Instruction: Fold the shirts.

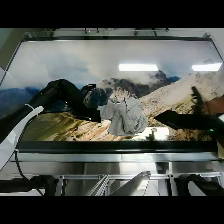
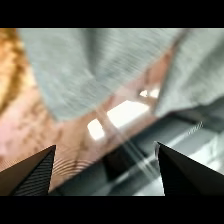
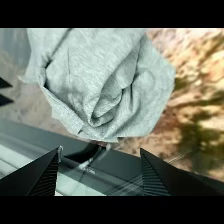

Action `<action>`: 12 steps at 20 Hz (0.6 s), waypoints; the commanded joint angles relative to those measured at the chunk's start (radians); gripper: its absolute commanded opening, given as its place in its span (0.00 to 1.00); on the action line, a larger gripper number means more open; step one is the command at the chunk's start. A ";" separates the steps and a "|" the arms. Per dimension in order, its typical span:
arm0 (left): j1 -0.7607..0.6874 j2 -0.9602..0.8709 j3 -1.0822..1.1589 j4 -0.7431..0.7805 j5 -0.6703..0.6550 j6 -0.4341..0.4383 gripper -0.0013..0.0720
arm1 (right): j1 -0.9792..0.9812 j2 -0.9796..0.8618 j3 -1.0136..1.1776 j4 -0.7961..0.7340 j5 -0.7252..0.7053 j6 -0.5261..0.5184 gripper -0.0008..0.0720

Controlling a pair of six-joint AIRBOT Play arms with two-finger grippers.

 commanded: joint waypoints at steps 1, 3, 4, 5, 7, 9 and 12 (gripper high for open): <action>0.102 -0.045 -0.056 -0.155 -0.132 0.065 0.97 | 0.249 -0.221 -0.008 0.145 -0.204 -0.080 0.79; 0.113 -0.114 -0.010 -0.193 -0.121 0.077 0.97 | 0.350 -0.324 -0.007 0.278 -0.254 -0.156 0.79; 0.113 -0.145 0.017 -0.193 -0.111 0.077 0.97 | 0.379 -0.366 -0.003 0.337 -0.263 -0.193 0.78; 0.108 -0.179 0.050 -0.196 -0.095 0.077 0.97 | 0.397 -0.404 0.007 0.393 -0.262 -0.231 0.78; 0.096 -0.231 0.099 -0.195 -0.087 0.077 0.97 | 0.410 -0.464 0.033 0.464 -0.266 -0.269 0.68; 0.080 -0.282 0.147 -0.196 -0.051 0.076 0.97 | 0.410 -0.510 0.065 0.474 -0.264 -0.272 0.63; 0.057 -0.314 0.187 -0.211 -0.008 0.077 0.03 | 0.411 -0.512 0.092 0.473 -0.222 -0.288 0.03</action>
